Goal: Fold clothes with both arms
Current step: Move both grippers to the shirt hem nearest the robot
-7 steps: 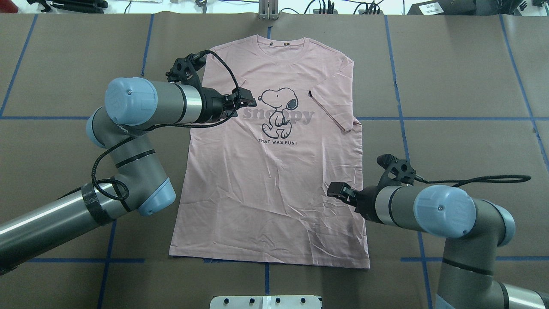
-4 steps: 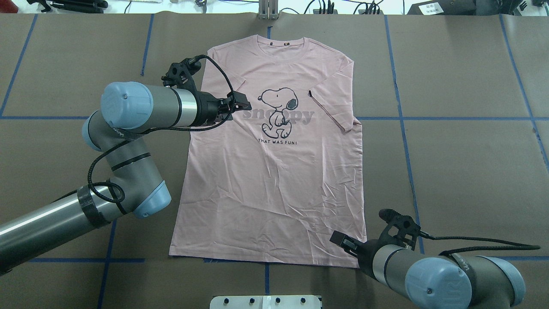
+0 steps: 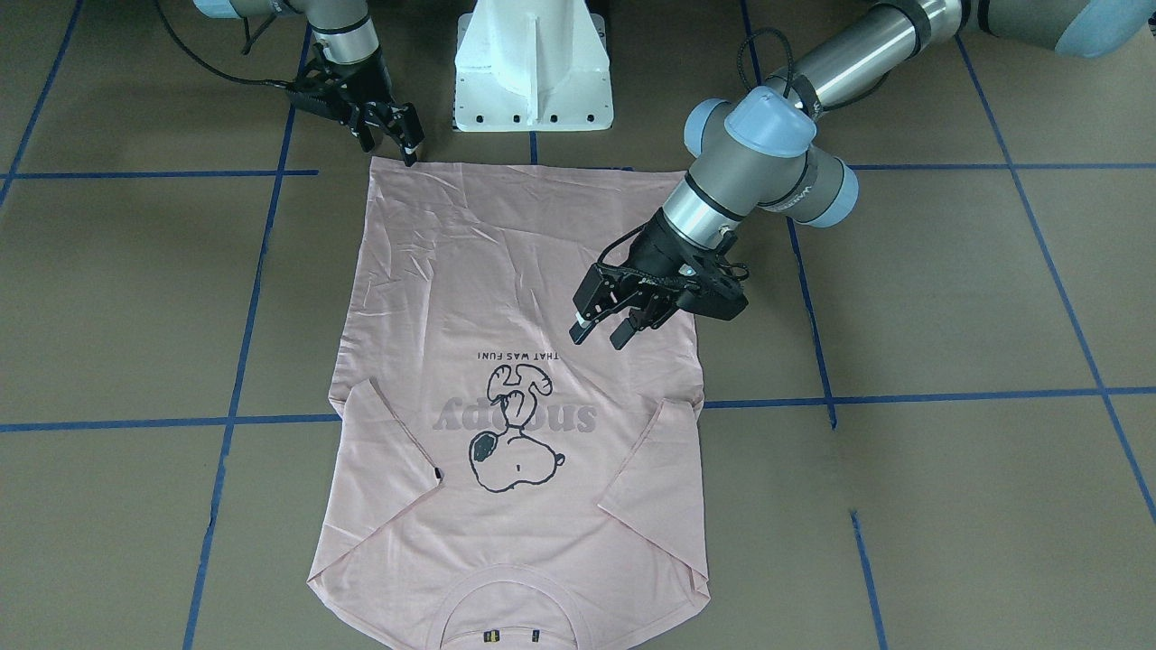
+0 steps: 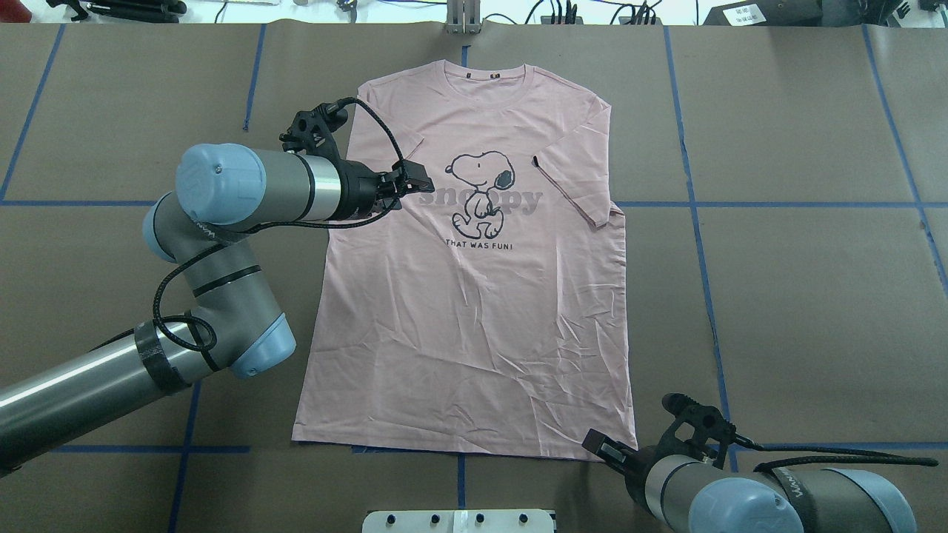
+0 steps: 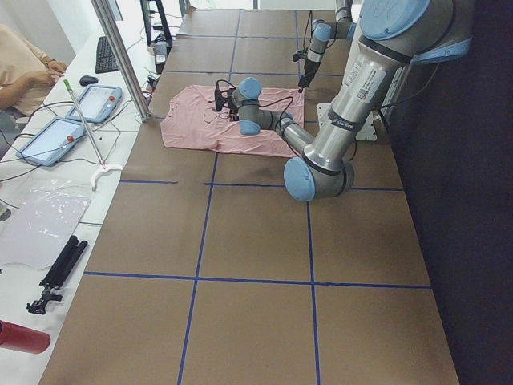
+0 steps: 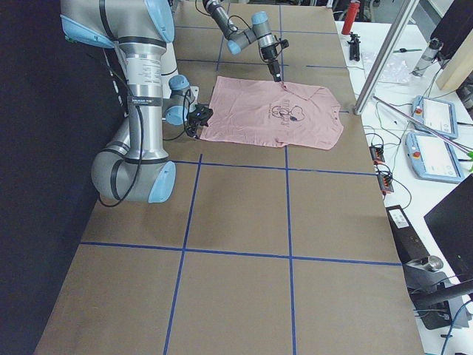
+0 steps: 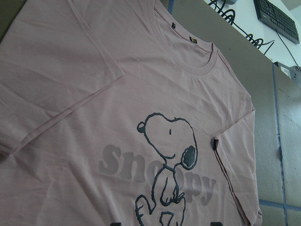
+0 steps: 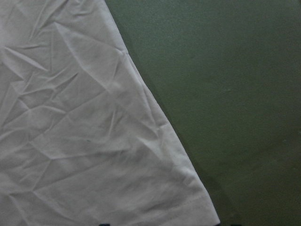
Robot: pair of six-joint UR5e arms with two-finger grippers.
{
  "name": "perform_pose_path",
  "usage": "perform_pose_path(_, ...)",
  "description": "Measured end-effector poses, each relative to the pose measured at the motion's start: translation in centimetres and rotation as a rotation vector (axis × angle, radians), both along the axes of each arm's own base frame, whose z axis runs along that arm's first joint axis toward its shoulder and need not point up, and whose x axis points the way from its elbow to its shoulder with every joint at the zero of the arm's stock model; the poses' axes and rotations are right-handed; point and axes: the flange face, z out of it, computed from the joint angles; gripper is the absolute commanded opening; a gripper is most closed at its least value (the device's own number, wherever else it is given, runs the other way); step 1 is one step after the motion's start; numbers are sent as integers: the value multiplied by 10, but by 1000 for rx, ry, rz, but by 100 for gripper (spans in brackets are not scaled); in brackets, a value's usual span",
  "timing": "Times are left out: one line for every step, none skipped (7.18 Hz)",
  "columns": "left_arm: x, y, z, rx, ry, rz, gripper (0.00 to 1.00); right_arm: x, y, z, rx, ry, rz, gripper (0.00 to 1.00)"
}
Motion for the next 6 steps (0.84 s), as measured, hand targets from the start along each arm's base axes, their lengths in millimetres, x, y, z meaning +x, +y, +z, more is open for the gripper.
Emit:
perform_pose_path(0, 0, -1, 1, 1, 0, 70, -1, 0, 3, -3, 8, 2, 58)
perform_pose_path(0, 0, -2, 1, 2, 0, 70, -1, 0, 6, -4, 17, 3, 18)
perform_pose_path(0, 0, -1, 0, 2, 0, 70, 0, 0, 7, -4, 24, 4, 0)
perform_pose_path(0, 0, 0, -1, 1, 0, 70, 1, -1, 7, -4, 30, 5, 0)
perform_pose_path(0, 0, 0, 0, 1, 0, 70, 2, -1, 7, -4, 33, 6, 0)
perform_pose_path(-1, 1, -1, 0, 2, 0, 70, 2, -1, 7, -5, 33, 6, 0)
